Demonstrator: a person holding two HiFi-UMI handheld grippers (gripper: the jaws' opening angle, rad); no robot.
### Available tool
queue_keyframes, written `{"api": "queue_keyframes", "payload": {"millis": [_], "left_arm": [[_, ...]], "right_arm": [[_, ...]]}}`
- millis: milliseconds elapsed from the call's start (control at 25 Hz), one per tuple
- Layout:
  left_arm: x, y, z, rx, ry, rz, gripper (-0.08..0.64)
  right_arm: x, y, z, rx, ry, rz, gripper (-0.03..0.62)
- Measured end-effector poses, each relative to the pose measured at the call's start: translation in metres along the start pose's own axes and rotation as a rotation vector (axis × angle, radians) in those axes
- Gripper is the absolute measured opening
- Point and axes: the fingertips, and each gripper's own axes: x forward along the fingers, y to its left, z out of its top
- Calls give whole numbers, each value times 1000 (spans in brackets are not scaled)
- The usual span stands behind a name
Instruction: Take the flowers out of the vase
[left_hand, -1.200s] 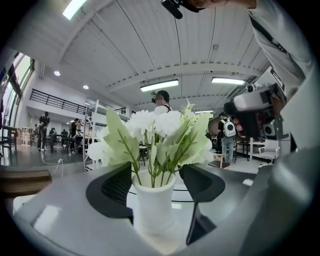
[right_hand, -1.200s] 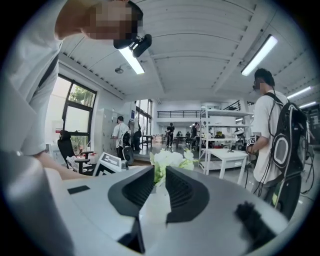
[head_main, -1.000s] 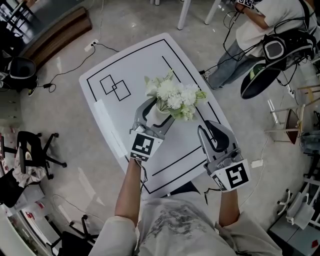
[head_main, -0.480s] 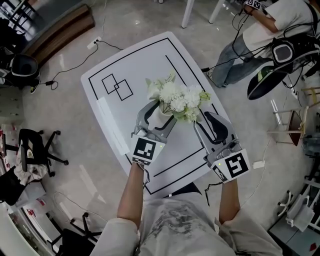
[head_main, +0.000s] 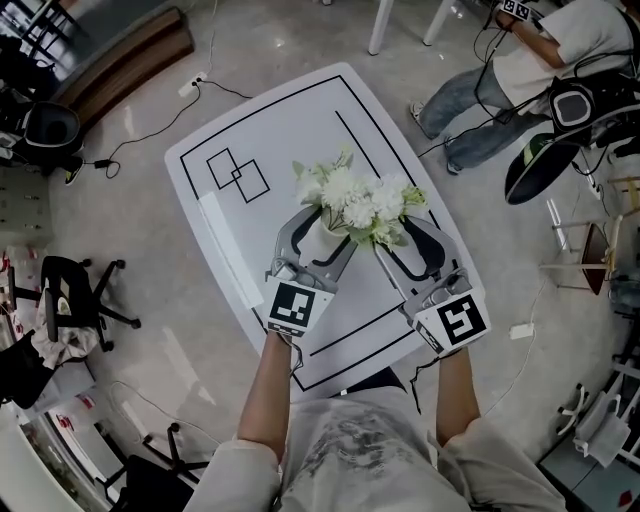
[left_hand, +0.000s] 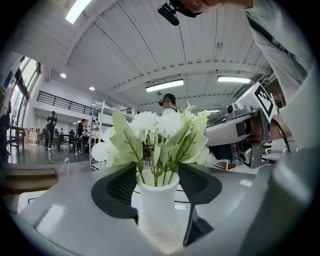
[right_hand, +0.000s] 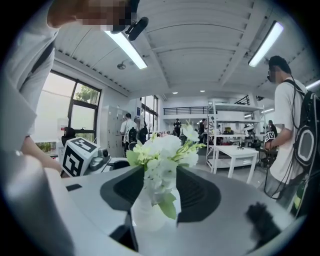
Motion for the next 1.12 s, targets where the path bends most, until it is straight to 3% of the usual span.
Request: {"api": "queue_keyframes", "payload": {"millis": [120,240,440,1120], "left_arm": [[-2,-2,4,-1,-2,4,273],[-4,-2,5,-6,-5,7,272],[-4,1,3,-11,-9,16,269],[-18,-4,20,-32,-48,43,252]], "right_arm": [[-1,2,4,-19,-7,-4,198],[1,3,4,-36,-1,-13,85],[5,6,2,-59,8,-4,28],[-8,23,28,-119,-64,44,18]]}}
